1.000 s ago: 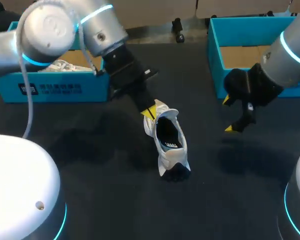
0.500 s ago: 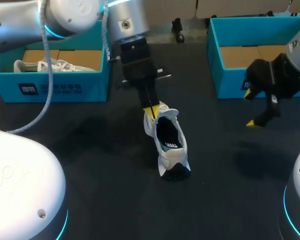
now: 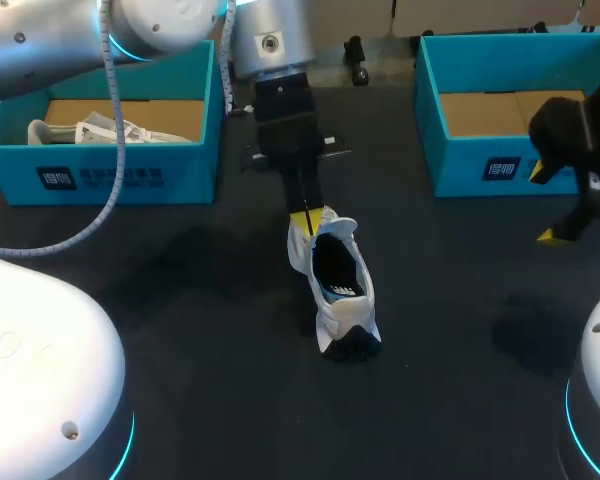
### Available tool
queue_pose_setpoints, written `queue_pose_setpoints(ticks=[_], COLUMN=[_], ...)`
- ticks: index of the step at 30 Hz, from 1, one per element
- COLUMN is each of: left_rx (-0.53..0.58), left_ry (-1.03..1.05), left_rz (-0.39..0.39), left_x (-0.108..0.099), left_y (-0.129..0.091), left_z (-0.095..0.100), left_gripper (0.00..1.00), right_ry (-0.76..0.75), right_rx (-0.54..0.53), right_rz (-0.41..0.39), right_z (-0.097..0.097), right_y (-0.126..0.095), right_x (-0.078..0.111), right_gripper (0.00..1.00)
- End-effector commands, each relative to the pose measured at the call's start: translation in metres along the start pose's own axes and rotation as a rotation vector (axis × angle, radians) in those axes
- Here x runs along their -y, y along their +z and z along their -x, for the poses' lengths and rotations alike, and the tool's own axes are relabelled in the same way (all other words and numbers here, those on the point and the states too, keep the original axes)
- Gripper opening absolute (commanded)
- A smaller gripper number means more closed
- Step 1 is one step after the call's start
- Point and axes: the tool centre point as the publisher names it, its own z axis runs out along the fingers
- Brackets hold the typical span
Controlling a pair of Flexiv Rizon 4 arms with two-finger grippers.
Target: Take the shoe out of the shoebox, open the shoe tongue, remove and reinsert the insole, then place the shoe into the shoebox
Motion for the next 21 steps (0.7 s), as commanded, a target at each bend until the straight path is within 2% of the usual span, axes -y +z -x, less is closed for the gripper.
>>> queue_pose_setpoints(ticks=[1,12,21], left_rx=[-0.001,-0.001,-0.001], left_ry=[0.000,0.000,0.000], left_rz=[0.003,0.003,0.003], left_x=[0.000,0.000,0.000], left_y=[0.000,0.000,0.000], left_z=[-0.001,-0.001,-0.001], left_gripper=[0.00,0.00,0.00], right_ry=[-0.004,-0.040,-0.040], right_rx=[-0.005,-0.077,-0.077], right_rz=[-0.005,-0.029,-0.029], right_z=[-0.003,0.002,0.002], right_y=[-0.011,-0.032,-0.032], right_x=[0.002,0.000,0.000], right_gripper=[1.00,1.00,1.00])
